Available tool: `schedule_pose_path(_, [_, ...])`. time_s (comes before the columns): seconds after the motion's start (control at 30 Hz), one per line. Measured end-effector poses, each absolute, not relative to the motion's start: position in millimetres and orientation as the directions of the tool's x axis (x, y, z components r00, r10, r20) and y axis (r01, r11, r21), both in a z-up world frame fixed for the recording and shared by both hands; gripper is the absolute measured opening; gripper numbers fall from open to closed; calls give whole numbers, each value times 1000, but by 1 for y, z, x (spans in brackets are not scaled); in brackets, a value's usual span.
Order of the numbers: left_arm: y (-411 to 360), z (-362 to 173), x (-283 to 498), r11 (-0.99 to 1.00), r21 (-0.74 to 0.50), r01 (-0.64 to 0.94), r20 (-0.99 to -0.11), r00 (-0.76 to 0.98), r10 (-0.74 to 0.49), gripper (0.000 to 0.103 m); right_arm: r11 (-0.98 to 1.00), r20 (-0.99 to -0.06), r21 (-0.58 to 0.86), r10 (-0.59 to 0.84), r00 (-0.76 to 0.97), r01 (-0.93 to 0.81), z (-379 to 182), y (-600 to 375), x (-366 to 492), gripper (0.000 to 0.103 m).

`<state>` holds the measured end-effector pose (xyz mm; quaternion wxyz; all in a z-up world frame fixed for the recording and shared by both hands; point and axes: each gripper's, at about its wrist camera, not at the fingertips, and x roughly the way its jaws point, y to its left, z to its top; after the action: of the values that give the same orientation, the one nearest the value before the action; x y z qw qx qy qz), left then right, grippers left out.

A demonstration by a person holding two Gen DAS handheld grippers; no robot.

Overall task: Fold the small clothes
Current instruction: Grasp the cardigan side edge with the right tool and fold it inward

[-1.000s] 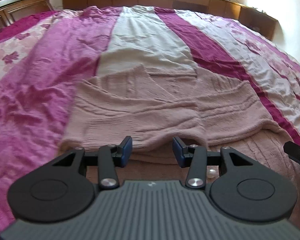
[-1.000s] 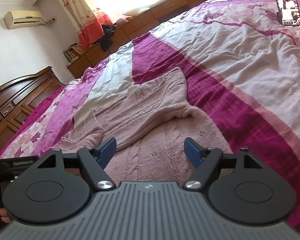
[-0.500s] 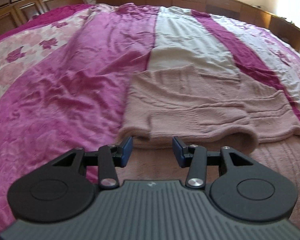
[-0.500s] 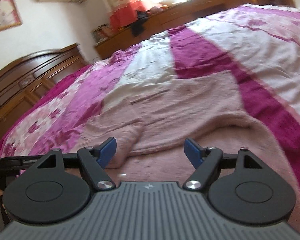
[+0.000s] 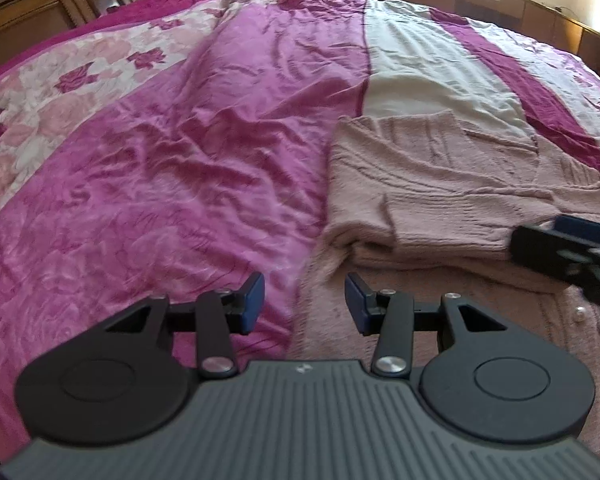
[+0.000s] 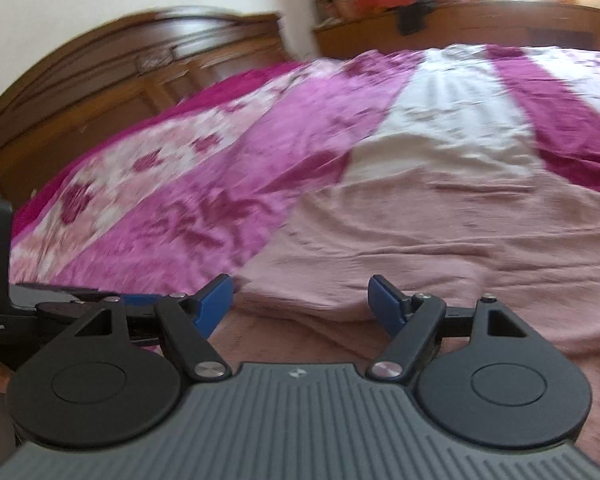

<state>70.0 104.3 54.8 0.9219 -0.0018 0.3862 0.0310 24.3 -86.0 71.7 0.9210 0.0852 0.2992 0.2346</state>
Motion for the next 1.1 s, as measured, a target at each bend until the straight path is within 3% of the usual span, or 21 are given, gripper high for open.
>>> schedule_pose_path(0.33, [122, 47, 68, 995, -8, -94, -724, 687, 59, 46, 865, -594, 195, 480, 646, -463, 41, -33, 63, 77])
schedule_pose_path(0.4, [121, 47, 68, 996, -9, -94, -721, 690, 59, 46, 869, -588, 177, 470, 658, -462, 38, -31, 66, 67])
schedule_pose_path(0.47, [119, 49, 68, 996, -4, -91, -717, 695, 61, 46, 878, -591, 149, 448, 671, -454, 36, -31, 69, 42])
schedule_pose_path(0.5, [118, 50, 69, 996, -3, -90, -713, 698, 61, 46, 878, -591, 143, 446, 672, -457, 35, -32, 71, 35])
schedule_pose_path(0.57, [115, 54, 70, 996, -5, -84, -705, 707, 56, 46, 875, -574, 148, 456, 680, -461, 37, -38, 71, 12])
schedule_pose_path(0.6, [114, 56, 72, 997, -6, -80, -700, 712, 53, 46, 879, -561, 149, 453, 693, -454, 40, -43, 70, 9])
schedule_pose_path(0.9, [89, 73, 94, 999, 31, -22, -645, 763, 37, 46, 940, -385, 225, 326, 863, -255, 87, -133, 57, 5])
schedule_pose_path(1.1, [70, 71, 113, 999, 48, 14, -629, 777, 19, 46, 965, -368, 257, 146, 918, -50, 84, -215, 37, 5])
